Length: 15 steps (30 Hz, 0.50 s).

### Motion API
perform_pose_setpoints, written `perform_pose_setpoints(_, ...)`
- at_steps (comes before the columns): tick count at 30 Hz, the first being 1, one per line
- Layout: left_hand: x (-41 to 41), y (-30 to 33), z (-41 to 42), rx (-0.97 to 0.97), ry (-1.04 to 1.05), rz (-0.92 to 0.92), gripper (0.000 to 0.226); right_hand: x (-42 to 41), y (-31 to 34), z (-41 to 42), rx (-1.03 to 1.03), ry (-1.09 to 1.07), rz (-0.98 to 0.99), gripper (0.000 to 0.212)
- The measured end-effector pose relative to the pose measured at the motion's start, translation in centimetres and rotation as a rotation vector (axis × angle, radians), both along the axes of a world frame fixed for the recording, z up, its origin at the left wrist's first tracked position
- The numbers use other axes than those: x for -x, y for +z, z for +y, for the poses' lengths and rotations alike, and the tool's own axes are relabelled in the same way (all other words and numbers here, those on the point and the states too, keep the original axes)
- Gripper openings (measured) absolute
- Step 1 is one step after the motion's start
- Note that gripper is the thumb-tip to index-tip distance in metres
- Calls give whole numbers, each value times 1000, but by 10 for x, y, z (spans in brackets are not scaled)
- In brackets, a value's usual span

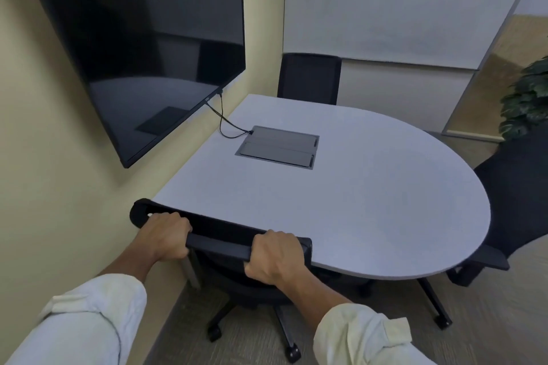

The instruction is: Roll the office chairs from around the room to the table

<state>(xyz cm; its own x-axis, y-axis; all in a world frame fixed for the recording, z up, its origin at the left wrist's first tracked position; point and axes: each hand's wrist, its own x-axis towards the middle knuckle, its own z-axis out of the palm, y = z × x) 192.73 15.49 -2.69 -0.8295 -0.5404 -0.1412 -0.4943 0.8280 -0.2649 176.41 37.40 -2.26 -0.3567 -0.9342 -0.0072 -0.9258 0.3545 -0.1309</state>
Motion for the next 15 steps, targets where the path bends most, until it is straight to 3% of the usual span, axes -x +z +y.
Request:
perform_pose_setpoints(11, 2, 9, 34, -132, 43, 162, 14, -13, 5, 26, 100, -44, 34, 27)
perform_pose_setpoints(15, -6, 0, 42, -197, -116, 351, 27, -18, -3, 47, 231, -1, 81, 27)
